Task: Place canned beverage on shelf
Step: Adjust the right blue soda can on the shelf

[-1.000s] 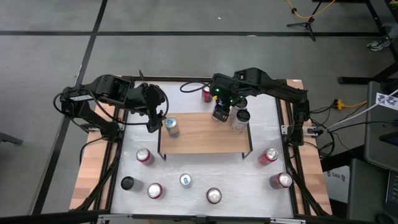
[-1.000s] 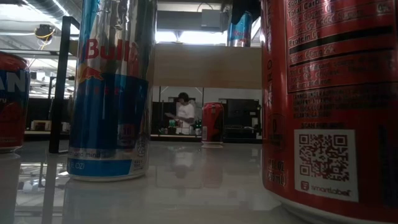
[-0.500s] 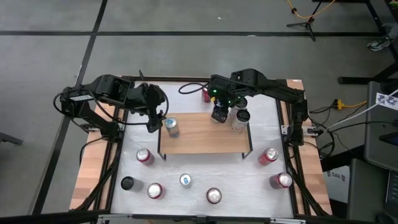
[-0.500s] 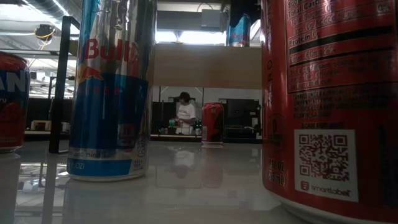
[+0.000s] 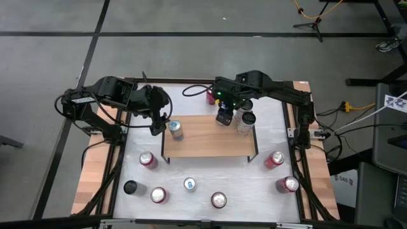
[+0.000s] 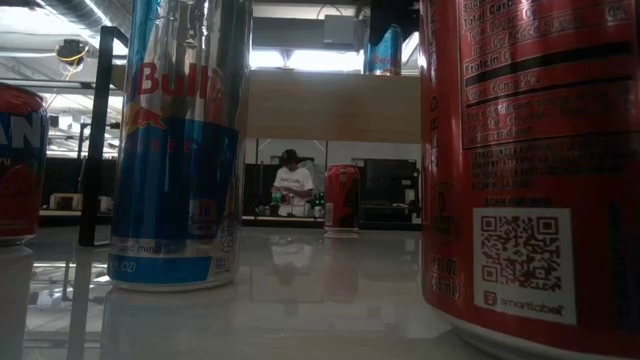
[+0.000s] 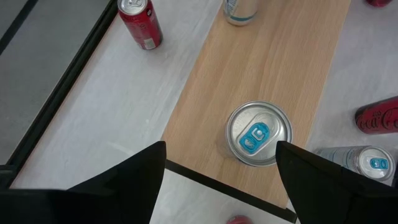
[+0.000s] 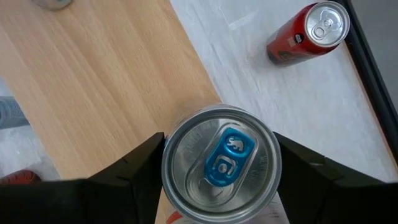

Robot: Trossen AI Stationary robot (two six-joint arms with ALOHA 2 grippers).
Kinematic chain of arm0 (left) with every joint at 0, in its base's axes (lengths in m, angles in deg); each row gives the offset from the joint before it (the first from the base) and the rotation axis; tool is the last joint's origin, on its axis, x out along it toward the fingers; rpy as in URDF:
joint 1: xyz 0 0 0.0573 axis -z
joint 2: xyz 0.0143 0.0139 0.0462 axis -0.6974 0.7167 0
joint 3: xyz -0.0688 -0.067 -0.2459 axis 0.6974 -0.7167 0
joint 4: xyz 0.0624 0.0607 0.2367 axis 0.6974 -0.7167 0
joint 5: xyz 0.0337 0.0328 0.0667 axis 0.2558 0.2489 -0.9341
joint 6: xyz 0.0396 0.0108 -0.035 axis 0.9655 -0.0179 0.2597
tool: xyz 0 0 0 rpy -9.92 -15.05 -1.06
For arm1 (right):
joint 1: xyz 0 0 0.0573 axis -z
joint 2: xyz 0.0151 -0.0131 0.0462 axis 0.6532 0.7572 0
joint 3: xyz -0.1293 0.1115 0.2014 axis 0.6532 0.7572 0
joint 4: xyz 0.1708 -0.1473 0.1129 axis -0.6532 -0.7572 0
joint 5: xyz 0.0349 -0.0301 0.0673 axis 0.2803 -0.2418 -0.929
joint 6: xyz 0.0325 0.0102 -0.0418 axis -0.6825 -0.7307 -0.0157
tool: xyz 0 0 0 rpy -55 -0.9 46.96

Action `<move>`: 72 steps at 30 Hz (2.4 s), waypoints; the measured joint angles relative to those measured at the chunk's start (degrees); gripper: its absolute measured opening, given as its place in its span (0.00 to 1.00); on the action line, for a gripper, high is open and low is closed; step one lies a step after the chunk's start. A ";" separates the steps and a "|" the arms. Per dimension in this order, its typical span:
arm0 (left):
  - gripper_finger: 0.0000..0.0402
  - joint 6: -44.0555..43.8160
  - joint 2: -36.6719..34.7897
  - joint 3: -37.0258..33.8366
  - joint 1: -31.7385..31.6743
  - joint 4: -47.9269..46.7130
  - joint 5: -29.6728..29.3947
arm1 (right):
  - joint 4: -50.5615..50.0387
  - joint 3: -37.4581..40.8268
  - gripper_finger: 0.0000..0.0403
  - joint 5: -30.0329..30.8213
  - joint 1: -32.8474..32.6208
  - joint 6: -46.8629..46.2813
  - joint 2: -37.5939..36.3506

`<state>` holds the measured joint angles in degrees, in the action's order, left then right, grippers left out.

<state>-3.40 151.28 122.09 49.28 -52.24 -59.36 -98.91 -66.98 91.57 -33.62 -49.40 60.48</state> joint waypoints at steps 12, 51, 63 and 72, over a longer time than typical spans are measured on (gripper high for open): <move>0.74 0.00 0.00 0.00 0.02 0.00 0.00 | 0.00 0.00 0.60 0.04 -0.02 -2.86 0.00; 0.74 0.08 0.00 0.00 0.02 0.00 0.02 | 0.00 0.00 0.64 -1.64 -0.07 -7.61 -0.04; 0.74 0.11 0.00 0.00 0.01 0.00 0.02 | 0.11 -0.02 0.73 -1.64 -0.04 -7.61 -0.13; 0.74 0.11 0.00 0.00 0.01 0.01 0.02 | 0.09 -0.02 0.71 -1.64 0.00 -7.87 -0.13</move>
<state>-3.29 151.28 122.09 49.29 -52.23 -59.34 -98.82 -67.01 89.94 -33.62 -57.28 60.35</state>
